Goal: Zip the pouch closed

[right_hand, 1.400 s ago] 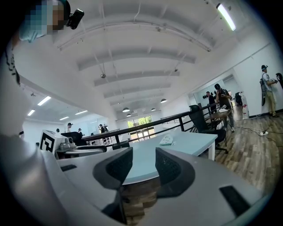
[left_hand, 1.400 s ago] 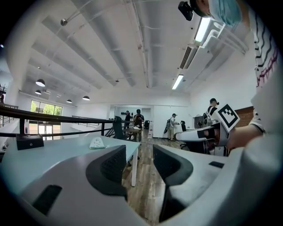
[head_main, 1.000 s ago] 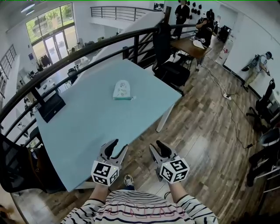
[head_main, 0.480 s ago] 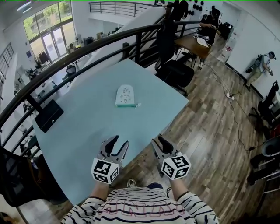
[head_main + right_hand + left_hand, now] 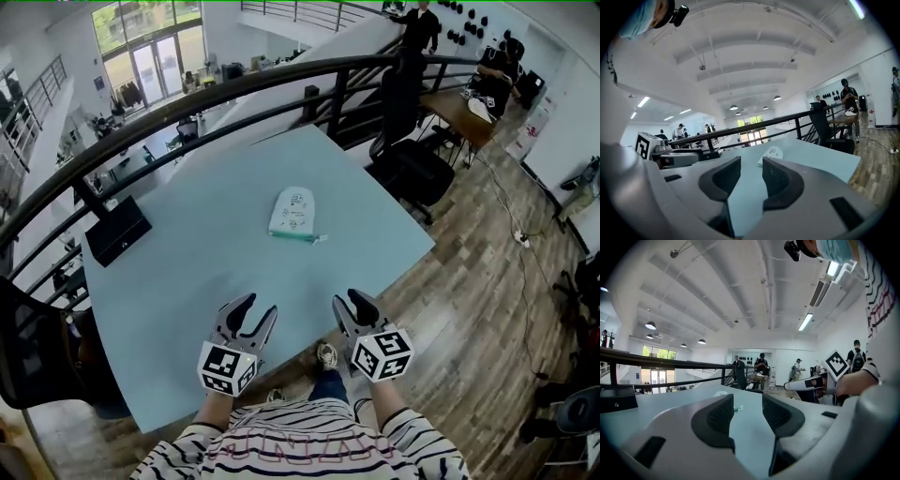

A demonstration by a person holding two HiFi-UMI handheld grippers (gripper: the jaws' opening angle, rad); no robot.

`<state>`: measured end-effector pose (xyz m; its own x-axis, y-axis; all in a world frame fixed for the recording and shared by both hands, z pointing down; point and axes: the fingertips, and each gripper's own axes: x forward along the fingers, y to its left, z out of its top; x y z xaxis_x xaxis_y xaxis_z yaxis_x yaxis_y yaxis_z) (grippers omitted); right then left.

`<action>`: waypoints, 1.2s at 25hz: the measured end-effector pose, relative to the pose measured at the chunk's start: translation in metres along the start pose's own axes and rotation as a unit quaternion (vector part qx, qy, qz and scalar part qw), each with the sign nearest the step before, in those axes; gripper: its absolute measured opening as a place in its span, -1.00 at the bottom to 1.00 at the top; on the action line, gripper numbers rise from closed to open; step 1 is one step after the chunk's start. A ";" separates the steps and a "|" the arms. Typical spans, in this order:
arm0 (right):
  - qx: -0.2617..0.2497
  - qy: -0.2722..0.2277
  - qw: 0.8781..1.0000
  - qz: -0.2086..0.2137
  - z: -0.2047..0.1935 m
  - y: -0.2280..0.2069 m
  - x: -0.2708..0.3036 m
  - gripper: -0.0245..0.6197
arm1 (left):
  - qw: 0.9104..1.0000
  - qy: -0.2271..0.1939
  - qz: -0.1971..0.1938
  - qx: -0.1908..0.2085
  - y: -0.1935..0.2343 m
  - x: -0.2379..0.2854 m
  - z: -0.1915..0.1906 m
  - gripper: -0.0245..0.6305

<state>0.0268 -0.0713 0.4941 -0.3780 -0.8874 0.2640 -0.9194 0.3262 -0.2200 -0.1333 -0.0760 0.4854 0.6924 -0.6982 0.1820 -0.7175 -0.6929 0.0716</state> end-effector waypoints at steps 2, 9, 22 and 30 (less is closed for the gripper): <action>-0.012 0.011 1.000 0.016 0.003 -0.013 0.018 -0.44 | 1.000 0.002 0.018 -0.004 0.006 0.012 0.000 -0.41; -0.046 0.053 0.995 0.075 0.010 -0.056 0.081 -0.44 | 0.997 0.010 0.072 -0.024 0.023 0.061 0.003 -0.41; -0.126 0.149 0.973 0.127 -0.023 -0.143 0.188 -0.49 | 0.988 0.030 0.144 -0.042 0.041 0.129 -0.005 -0.41; -0.196 0.215 0.942 0.166 -0.062 -0.166 0.241 -0.50 | 0.982 0.043 0.181 -0.042 0.041 0.142 -0.012 -0.41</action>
<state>0.0810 -0.3193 0.6526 -0.5834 -0.5282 0.6169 -0.6807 0.7323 -0.0167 -0.0648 -0.2013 0.5263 0.3853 -0.8752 0.2927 -0.9212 -0.3831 0.0671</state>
